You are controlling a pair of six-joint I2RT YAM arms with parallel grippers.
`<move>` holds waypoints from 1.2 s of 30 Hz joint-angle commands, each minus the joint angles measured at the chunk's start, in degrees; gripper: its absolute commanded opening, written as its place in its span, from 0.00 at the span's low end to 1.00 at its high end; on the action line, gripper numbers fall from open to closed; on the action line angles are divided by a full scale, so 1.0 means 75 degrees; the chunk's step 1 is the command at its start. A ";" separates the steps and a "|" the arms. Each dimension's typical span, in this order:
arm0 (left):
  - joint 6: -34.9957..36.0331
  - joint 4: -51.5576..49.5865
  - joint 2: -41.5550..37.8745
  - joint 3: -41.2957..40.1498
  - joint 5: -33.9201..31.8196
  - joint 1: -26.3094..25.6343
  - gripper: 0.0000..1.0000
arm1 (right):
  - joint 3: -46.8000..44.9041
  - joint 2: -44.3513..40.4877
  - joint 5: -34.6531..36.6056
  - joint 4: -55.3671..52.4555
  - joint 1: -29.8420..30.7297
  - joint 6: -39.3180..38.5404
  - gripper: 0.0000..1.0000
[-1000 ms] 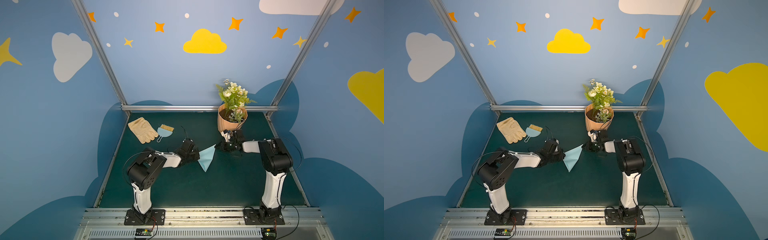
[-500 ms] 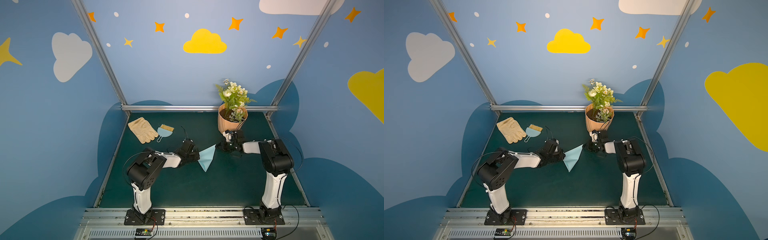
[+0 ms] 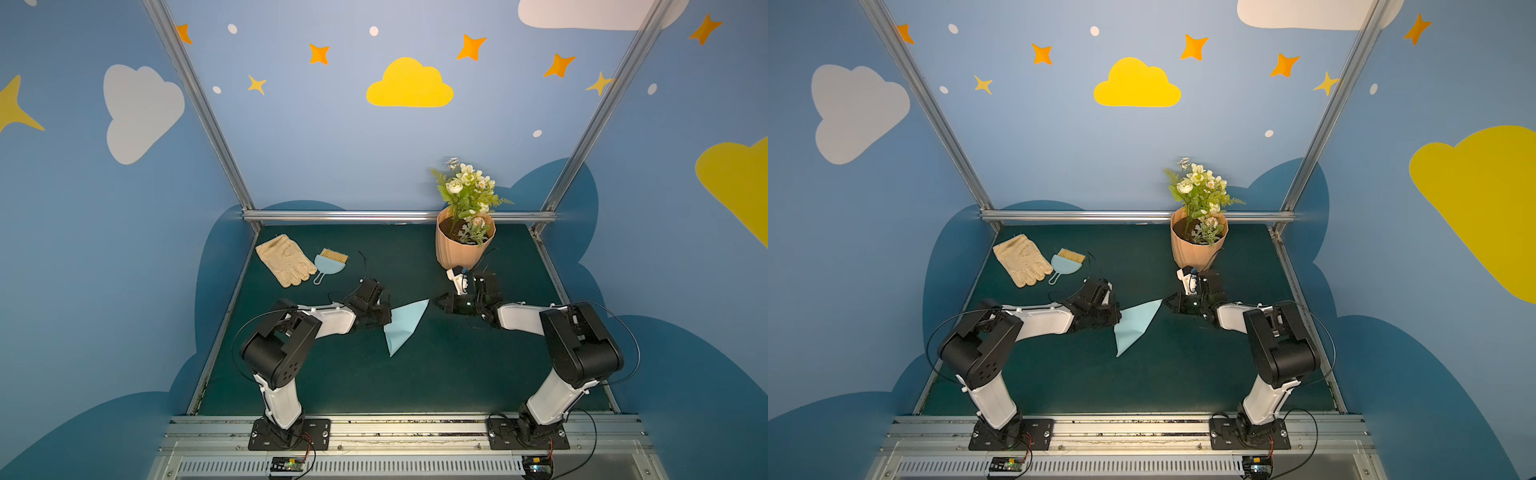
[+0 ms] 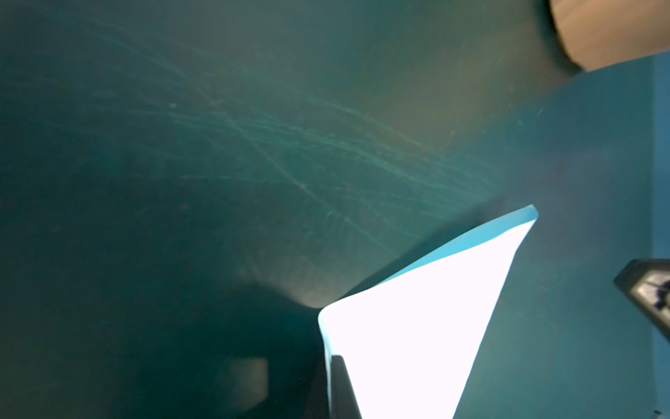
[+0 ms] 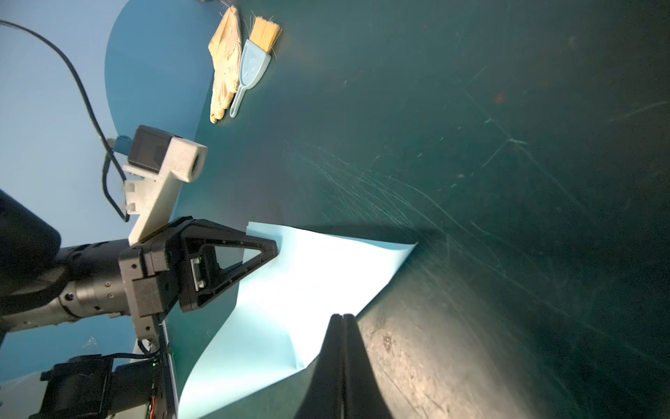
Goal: Fold the square paper diagonally
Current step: Fold the paper at the center of the board.
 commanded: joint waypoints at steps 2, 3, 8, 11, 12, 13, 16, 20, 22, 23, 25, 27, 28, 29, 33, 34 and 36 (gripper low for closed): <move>0.0493 -0.0835 0.0005 -0.0271 0.0195 0.0040 0.03 | 0.0059 0.0350 -0.0080 0.0148 0.0212 -0.0307 0.00; 0.0499 -0.0817 0.0015 -0.0273 0.0227 0.0050 0.03 | 0.0141 0.0463 -0.0062 0.0145 0.0270 -0.0283 0.00; 0.0505 -0.0948 0.0163 -0.0145 0.0339 0.0041 0.03 | 0.0365 0.0902 -0.0007 0.0213 0.0534 -0.0173 0.00; 0.0472 -0.1023 0.0227 -0.0093 0.0292 0.0052 0.03 | 0.0546 0.1194 -0.0039 0.0226 0.0594 -0.0085 0.00; 0.0472 -0.1078 0.0235 -0.0064 0.0281 0.0053 0.03 | 0.0594 0.1267 -0.0069 0.0257 0.0617 -0.0069 0.00; 0.0481 -0.1113 0.0258 -0.0030 0.0280 0.0053 0.03 | 0.0623 0.1309 -0.0048 0.0256 0.0629 -0.0059 0.00; 0.0499 -0.1168 0.0288 0.0031 0.0292 0.0058 0.03 | 0.0768 0.1457 0.0054 0.0124 0.0665 -0.0056 0.00; 0.0499 -0.1258 0.0326 0.0069 0.0257 0.0049 0.03 | 0.0902 0.1629 0.0381 -0.0245 0.0651 -0.0148 0.00; 0.0499 -0.1273 0.0309 0.0069 0.0228 0.0052 0.03 | 0.0863 0.1675 0.0536 -0.0329 0.0625 -0.0177 0.00; 0.0498 -0.1285 0.0296 0.0060 0.0210 0.0053 0.03 | 0.0833 0.1706 0.0533 -0.0325 0.0586 -0.0193 0.00; 0.0484 -0.1296 0.0284 0.0054 0.0187 0.0053 0.03 | 0.0770 0.1740 0.0546 -0.0330 0.0481 -0.0187 0.00; 0.0477 -0.1314 0.0284 0.0054 0.0178 0.0055 0.03 | 0.0661 0.1737 0.0575 -0.0319 0.0362 -0.0221 0.00; 0.0478 -0.1329 0.0281 0.0064 0.0166 0.0054 0.03 | 0.0622 0.1735 0.0601 -0.0313 0.0319 -0.0255 0.00; 0.0475 -0.1335 0.0277 0.0055 0.0152 0.0057 0.03 | 0.0582 0.1743 0.0620 -0.0324 0.0265 -0.0302 0.00; 0.0483 -0.1353 0.0261 0.0048 0.0140 0.0067 0.03 | 0.0574 0.1851 0.0640 -0.0348 0.0007 -0.0336 0.00; 0.0481 -0.1355 0.0262 0.0043 0.0140 0.0067 0.03 | 0.0574 0.1873 0.0641 -0.0336 -0.0040 -0.0345 0.00; 0.0487 -0.1373 0.0251 0.0044 0.0129 0.0064 0.03 | 0.0651 0.1964 0.0610 -0.0371 -0.0104 -0.0399 0.00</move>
